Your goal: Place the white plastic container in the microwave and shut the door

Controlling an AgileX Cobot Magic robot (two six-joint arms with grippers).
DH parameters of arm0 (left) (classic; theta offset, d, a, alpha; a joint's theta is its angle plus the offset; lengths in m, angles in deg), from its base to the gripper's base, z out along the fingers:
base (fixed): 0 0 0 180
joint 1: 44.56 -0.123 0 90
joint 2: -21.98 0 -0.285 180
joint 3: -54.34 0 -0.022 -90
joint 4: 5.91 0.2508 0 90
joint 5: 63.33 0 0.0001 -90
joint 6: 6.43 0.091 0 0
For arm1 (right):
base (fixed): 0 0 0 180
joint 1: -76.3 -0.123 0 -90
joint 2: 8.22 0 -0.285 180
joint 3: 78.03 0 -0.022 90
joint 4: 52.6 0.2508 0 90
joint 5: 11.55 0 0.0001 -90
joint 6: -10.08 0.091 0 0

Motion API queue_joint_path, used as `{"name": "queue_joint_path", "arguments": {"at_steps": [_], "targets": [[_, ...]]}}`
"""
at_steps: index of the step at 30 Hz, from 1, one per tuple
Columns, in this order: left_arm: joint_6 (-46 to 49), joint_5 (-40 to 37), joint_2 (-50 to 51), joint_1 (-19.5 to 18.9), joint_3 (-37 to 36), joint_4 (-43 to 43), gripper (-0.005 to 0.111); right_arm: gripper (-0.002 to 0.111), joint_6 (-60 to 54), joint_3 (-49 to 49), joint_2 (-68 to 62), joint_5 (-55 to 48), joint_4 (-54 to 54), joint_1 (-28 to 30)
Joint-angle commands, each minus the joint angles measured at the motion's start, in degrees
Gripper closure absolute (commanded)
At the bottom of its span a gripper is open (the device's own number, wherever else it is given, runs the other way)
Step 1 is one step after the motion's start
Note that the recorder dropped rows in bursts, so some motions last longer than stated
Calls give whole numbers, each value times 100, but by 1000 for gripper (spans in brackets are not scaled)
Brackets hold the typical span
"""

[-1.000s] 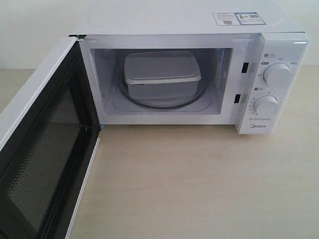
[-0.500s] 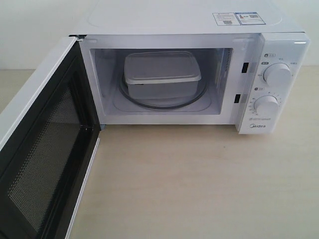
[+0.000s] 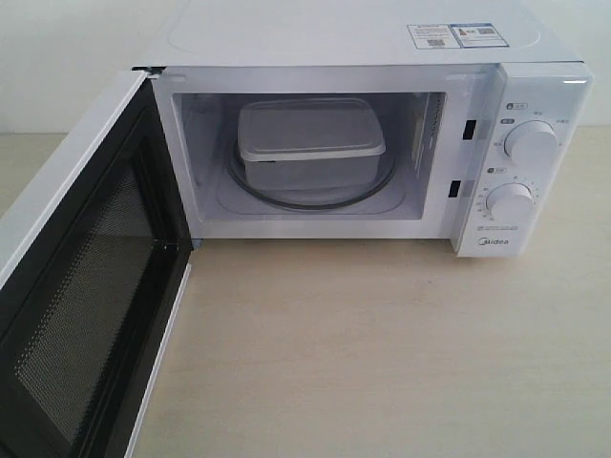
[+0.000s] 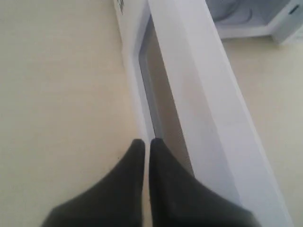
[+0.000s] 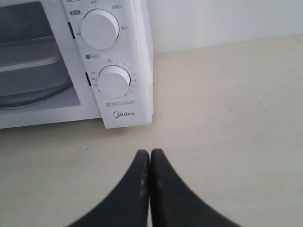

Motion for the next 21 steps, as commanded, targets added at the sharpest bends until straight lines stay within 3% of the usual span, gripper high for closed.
{"name": "queue_joint_path", "arguments": {"at_steps": [1, 12, 21], "targets": [[458, -400, 869, 25, 344, -177, 102, 108, -43, 29, 27, 57, -8, 36], [2396, -541, 1939, 27, 379, -1449, 102, 108, -43, 29, 27, 57, -8, 36], [3561, -518, 2176, 27, 379, -3581, 102, 108, -43, 29, 27, 34, -6, 36]]}}
